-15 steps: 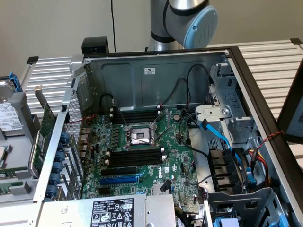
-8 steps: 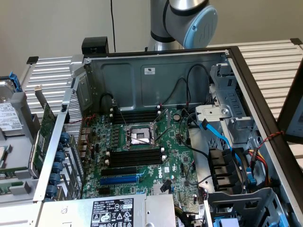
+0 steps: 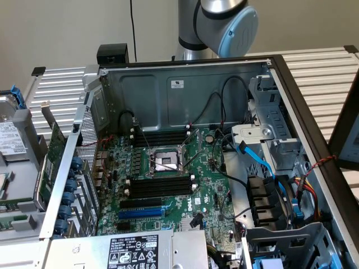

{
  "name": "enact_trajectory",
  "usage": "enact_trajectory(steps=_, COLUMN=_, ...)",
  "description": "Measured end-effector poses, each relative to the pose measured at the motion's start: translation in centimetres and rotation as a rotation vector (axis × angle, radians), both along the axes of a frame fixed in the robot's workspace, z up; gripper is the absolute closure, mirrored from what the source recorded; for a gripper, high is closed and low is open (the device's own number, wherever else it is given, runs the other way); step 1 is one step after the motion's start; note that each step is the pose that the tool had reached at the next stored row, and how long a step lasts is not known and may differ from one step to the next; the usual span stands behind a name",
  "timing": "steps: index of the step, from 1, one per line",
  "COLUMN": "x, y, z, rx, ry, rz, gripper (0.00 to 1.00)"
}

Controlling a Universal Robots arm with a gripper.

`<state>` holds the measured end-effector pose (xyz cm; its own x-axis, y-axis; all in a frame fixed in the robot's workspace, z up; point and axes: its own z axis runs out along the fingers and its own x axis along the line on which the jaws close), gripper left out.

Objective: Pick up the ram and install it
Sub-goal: 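Pick up the ram and move it above insertion slot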

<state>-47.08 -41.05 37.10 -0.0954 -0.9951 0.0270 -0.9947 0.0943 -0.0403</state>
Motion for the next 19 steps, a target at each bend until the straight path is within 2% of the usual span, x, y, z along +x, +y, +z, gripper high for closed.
enact_trajectory(steps=4, x=0.0, y=-0.49, z=-0.73, rx=0.0004, ry=0.0001, rz=0.016, gripper=0.64)
enact_trajectory(steps=12, x=0.0, y=-0.50, z=-2.19, rx=0.0004, ry=-0.0001, rz=0.140, gripper=0.64)
enact_trajectory(steps=16, x=0.0, y=-0.51, z=-2.91, rx=0.0004, ry=0.0001, rz=0.141, gripper=0.64)
enact_trajectory(steps=19, x=0.0, y=-0.51, z=-3.46, rx=0.0004, ry=0.0000, rz=0.109, gripper=0.64)
